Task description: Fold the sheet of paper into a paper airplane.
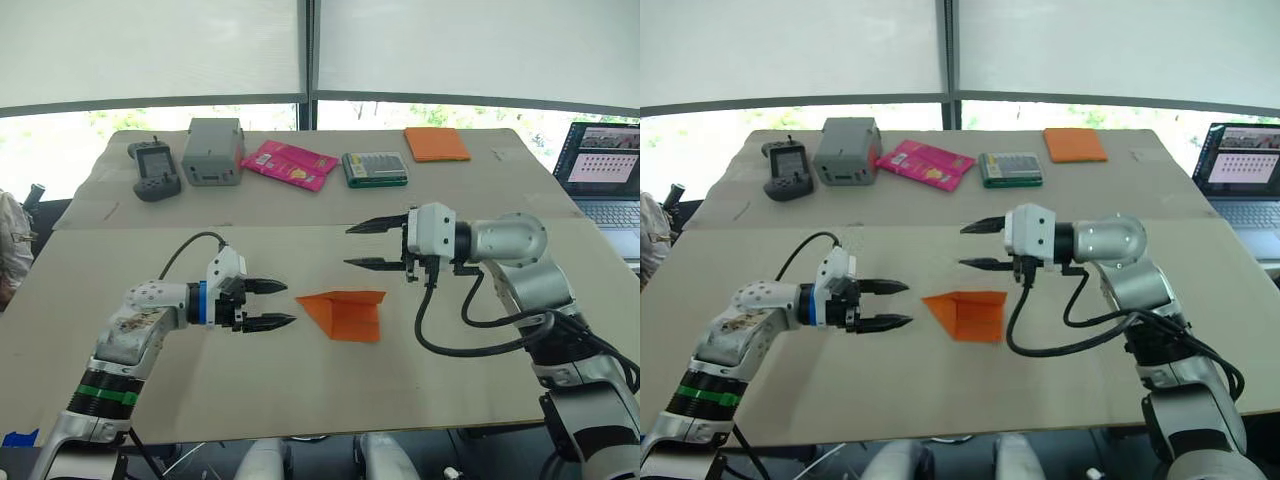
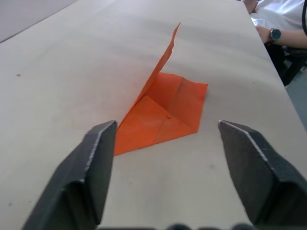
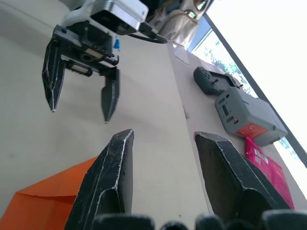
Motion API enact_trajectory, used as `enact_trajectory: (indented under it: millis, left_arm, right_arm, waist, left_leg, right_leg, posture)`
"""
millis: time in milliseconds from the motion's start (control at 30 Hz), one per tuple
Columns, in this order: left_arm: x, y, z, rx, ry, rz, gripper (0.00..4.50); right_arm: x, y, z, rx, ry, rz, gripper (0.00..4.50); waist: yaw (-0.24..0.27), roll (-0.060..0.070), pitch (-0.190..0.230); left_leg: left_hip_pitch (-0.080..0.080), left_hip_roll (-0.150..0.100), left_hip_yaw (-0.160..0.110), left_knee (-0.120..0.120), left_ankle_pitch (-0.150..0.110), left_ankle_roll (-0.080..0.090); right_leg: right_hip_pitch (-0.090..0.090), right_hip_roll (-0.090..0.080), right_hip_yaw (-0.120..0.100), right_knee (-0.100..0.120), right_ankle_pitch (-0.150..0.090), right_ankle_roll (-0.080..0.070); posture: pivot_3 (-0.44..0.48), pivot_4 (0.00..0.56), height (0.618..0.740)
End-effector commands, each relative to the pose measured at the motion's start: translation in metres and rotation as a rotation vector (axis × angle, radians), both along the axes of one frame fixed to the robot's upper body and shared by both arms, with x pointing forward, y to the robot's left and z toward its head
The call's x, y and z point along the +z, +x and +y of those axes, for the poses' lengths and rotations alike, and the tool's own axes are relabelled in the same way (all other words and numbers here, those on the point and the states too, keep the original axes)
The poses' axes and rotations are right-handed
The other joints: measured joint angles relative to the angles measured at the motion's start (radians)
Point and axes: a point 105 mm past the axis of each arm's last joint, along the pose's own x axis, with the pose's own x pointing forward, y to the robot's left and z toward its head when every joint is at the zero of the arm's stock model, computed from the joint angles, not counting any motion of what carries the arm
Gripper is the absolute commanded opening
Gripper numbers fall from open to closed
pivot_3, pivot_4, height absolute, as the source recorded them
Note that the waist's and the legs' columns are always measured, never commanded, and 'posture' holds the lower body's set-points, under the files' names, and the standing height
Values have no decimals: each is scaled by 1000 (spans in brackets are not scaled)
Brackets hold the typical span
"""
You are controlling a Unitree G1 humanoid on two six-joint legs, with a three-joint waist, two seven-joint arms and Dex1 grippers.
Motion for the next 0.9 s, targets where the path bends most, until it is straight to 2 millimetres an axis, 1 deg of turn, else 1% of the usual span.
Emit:
enact_trajectory:
  millis: [33,67,100,133,200,233,267,367,467,600,667,733,833,900]
  left_arm:
    - [2,-3,-13,-20,-6,-14,2011]
    - [0,-4,-15,-23,-3,-9,1699]
    - [-3,-5,-19,-26,-2,-2,1285]
    - [-6,-4,-23,-14,-7,4,1023]
    - [-14,3,-31,42,-23,26,306]
    - [-19,5,-35,64,-22,42,15]
    - [-24,5,-38,74,-18,55,15]
    - [-31,5,-47,92,-14,79,15]
    - [-38,7,-50,138,-2,95,15]
    - [-48,13,-46,220,16,123,15]
    - [-52,12,-46,237,11,162,15]
    - [-56,11,-47,262,8,213,15]
    - [-56,10,-58,328,-100,317,15]
    - [-55,9,-61,346,-130,354,15]
  right_arm:
    - [6,16,-9,-132,-16,-22,2278]
    - [3,22,-12,-174,-20,-11,2278]
    - [1,27,-13,-209,-24,-6,2278]
    - [-1,30,-14,-228,-30,-4,2278]
    - [-12,37,-14,-269,-52,21,2278]
    - [-17,39,-13,-277,-72,27,2278]
    - [-20,40,-13,-287,-80,32,2278]
    - [-21,45,-12,-319,-65,46,2278]
    - [-34,43,-10,-310,-118,56,2278]
    - [-50,29,3,-239,-125,98,2278]
    - [-59,22,8,-206,-132,137,2278]
    - [-63,18,11,-195,-128,163,2278]
    - [-73,10,15,-165,-147,197,2278]
    - [-77,8,14,-163,-158,206,2278]
  waist:
    - [0,0,0]
    - [1,0,0]
    - [0,0,0]
    - [0,0,0]
    - [0,0,0]
    - [0,0,0]
    - [0,0,0]
    - [-1,0,0]
    - [-1,0,0]
    - [-1,0,0]
    - [-1,0,0]
    - [-1,0,0]
    - [2,0,0]
    - [4,0,0]
  left_leg:
    - [0,0,0,0,0,0]
    - [0,-1,0,0,0,0]
    - [0,-1,0,0,0,0]
    - [0,-1,0,0,0,0]
    - [0,-1,0,0,0,0]
    - [0,-1,0,0,0,0]
    - [0,-1,0,0,0,0]
    - [-1,-2,0,0,0,0]
    - [-1,-2,0,0,0,0]
    - [-1,-1,-1,0,0,0]
    - [-1,-1,-1,0,0,0]
    - [0,-2,-1,0,0,0]
    - [0,-2,-1,1,0,0]
    - [1,-2,-1,1,0,0]
  right_leg:
    - [0,0,0,0,0,0]
    - [0,0,0,0,0,0]
    - [0,0,0,0,0,0]
    - [0,0,0,0,0,0]
    - [0,0,0,0,0,0]
    - [0,0,0,0,0,0]
    - [0,0,0,0,0,0]
    - [0,0,0,0,0,0]
    - [-1,0,0,0,0,0]
    - [0,0,0,0,0,0]
    - [-1,0,0,0,0,0]
    - [0,0,0,0,0,0]
    - [1,-1,0,1,0,1]
    - [1,-1,0,0,0,1]
  posture:
    - [0,150,740]
    - [0,150,740]
    - [0,150,740]
    - [0,150,740]
    - [0,150,740]
    - [0,150,740]
    - [0,150,740]
    - [0,150,740]
    - [0,150,740]
    - [0,150,740]
    - [0,150,740]
    - [0,150,740]
    - [0,150,740]
    - [0,150,740]
